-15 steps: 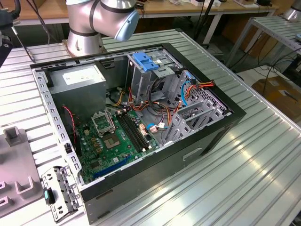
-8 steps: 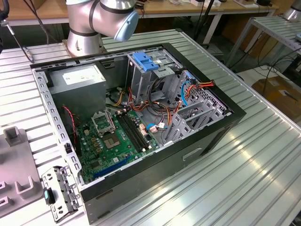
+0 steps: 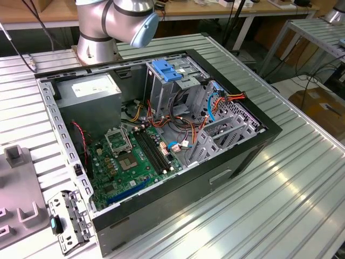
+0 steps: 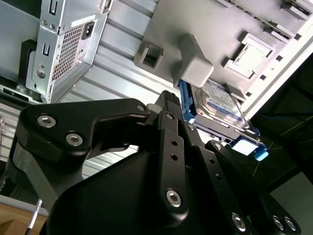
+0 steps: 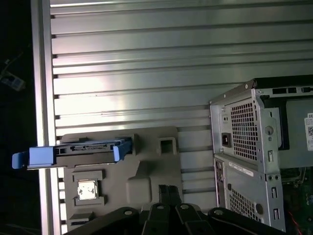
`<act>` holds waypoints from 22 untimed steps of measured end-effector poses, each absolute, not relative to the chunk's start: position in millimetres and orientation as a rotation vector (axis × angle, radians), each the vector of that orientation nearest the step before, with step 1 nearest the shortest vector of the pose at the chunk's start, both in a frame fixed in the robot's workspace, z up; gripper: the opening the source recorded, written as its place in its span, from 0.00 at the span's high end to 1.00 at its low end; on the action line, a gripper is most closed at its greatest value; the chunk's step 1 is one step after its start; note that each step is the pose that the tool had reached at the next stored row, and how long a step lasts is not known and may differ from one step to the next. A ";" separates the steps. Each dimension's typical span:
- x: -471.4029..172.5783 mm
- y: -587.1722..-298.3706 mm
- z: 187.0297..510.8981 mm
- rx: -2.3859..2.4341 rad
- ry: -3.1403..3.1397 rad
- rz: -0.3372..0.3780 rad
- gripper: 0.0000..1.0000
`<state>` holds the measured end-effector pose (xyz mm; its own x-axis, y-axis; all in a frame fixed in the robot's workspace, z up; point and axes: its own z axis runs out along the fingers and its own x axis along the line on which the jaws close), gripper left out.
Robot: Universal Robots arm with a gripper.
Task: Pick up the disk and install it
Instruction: 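Reach for the disk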
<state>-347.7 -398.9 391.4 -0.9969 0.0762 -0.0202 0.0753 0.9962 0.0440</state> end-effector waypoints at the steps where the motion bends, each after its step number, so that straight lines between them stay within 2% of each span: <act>1: -349.8 -398.9 391.3 0.118 3.117 0.067 0.89; 22: -398.8 -394.9 390.3 0.118 3.117 0.067 0.89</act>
<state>-398.8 -394.9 390.3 -0.9969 0.0763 -0.0202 0.0753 0.9962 0.0440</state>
